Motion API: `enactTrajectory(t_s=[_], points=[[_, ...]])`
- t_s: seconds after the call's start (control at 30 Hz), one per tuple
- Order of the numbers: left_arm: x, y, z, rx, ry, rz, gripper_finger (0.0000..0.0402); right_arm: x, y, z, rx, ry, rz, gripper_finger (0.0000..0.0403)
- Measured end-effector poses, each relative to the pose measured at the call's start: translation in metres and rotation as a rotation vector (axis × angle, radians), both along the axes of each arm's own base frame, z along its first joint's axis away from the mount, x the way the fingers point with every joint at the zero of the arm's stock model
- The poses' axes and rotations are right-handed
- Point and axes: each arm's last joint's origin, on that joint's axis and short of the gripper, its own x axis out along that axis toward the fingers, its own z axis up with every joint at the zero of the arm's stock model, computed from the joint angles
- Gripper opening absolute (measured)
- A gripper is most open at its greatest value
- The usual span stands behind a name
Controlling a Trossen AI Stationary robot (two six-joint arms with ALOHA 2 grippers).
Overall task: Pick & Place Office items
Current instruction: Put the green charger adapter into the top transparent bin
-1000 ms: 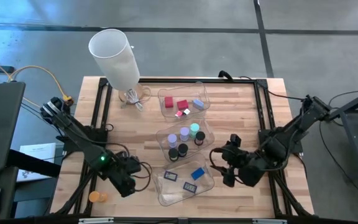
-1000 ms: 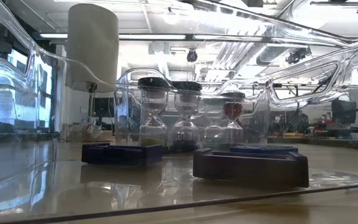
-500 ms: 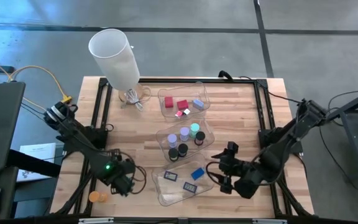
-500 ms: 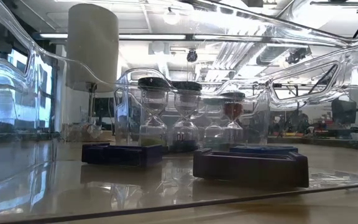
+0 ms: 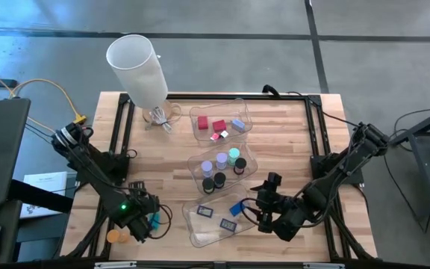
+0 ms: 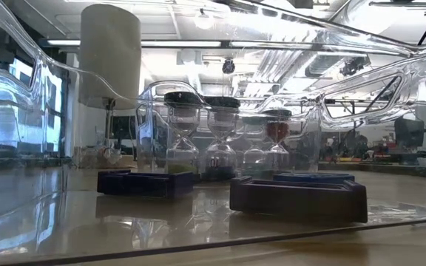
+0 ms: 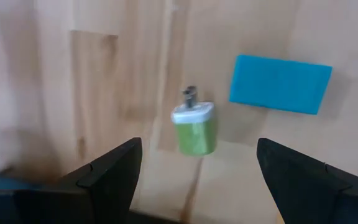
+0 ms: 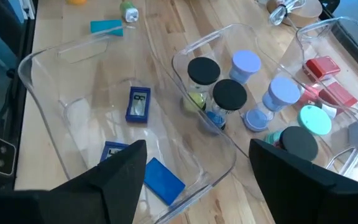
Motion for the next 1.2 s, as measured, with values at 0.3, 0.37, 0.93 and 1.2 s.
enactTrajectory(t_s=[0.3,0.37,0.93,1.2], points=[[-0.005,0.003,-0.022,-0.013,0.014,0.001,0.0310,-0.001,0.002,0.000,0.000,0.000,0.008,0.0274],[-0.005,0.002,-0.025,-0.022,0.003,-0.004,0.0310,-0.002,0.002,0.000,0.000,0.000,0.009,0.0274],[-0.011,0.010,-0.057,-0.038,-0.027,0.020,0.0297,-0.003,0.004,0.000,0.014,-0.004,0.003,0.0274],[-0.013,0.015,-0.071,-0.119,0.019,0.043,0.0236,-0.003,0.003,0.000,0.010,-0.002,0.003,0.0274]])
